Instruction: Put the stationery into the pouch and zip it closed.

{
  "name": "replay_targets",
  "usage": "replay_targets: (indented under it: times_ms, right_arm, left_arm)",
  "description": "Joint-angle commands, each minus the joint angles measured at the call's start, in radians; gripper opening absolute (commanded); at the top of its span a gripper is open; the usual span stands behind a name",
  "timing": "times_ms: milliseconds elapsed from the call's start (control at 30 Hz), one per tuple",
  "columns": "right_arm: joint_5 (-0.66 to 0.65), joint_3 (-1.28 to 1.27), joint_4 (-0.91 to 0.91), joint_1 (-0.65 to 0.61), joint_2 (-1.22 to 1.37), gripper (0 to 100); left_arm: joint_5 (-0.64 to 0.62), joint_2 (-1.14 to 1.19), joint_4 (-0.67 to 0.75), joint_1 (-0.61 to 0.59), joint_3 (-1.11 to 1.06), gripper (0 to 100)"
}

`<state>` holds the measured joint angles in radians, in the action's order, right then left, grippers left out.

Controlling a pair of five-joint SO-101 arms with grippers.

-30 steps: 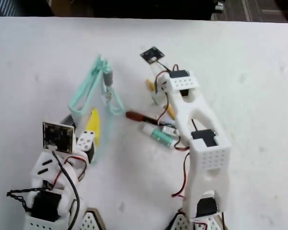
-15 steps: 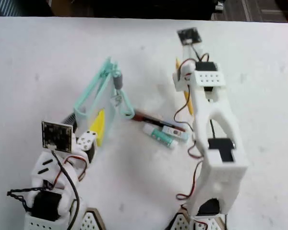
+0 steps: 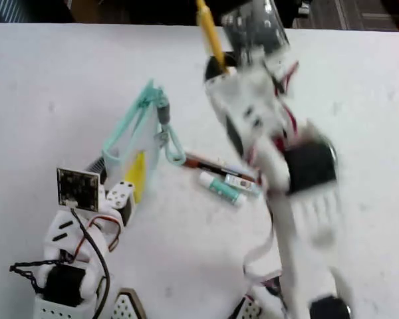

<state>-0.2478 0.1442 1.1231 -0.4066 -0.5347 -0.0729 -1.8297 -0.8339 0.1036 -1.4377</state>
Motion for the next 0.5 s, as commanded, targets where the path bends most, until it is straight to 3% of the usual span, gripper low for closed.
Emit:
replay_targets:
  times_ms: [0,200,467]
  right_arm:
    - [0.0,0.021,-0.05,-0.088,-0.193,1.7]
    - [0.006,0.014,-0.194,-0.242,-0.348,1.7]
    - [0.011,0.011,-0.298,-0.363,-0.24,1.7]
  left_arm:
    - [-0.012,0.001,0.018,0.016,0.026,19]
    - [-0.012,0.001,0.018,0.016,0.026,19]
    - [-0.012,0.001,0.018,0.016,0.025,19]
